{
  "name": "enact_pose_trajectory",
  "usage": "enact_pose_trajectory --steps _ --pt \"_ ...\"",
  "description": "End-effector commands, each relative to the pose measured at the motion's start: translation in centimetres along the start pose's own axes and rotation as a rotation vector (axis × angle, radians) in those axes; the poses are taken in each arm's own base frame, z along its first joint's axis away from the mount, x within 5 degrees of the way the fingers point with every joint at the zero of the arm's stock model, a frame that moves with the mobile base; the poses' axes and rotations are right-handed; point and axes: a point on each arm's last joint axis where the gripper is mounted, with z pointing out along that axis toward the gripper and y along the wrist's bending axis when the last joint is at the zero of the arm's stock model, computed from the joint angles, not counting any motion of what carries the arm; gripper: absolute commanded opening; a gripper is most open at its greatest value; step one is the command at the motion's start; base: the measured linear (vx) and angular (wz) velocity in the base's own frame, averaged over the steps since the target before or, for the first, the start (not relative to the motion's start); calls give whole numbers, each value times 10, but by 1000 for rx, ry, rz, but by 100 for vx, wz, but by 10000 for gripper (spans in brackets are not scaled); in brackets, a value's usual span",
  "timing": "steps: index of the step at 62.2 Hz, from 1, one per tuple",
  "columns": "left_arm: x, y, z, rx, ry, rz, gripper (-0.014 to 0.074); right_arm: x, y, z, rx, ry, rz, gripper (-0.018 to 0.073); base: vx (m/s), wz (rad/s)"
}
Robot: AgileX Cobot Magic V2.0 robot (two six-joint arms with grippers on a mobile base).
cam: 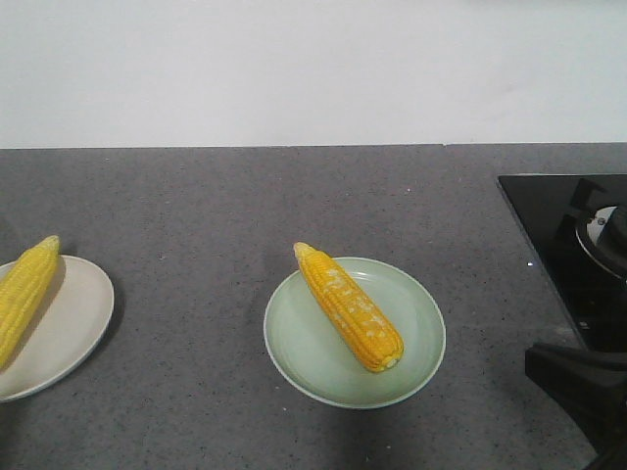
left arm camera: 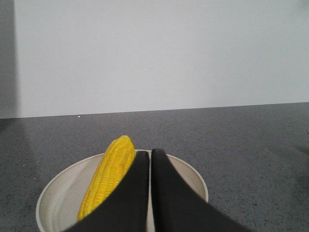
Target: Distribute corn equally
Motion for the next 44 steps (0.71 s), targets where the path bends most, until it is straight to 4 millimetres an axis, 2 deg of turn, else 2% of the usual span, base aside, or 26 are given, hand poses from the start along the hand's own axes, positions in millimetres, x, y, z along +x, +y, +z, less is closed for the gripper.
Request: enact_pose_trajectory --steps 1,44 --pt "-3 -1 -1 8 -79 -10 -6 -13 -1 -4 19 -84 1 -6 0 0" --pt "-3 -1 -1 8 -79 -10 -6 -13 -1 -4 19 -84 1 -6 0 0"
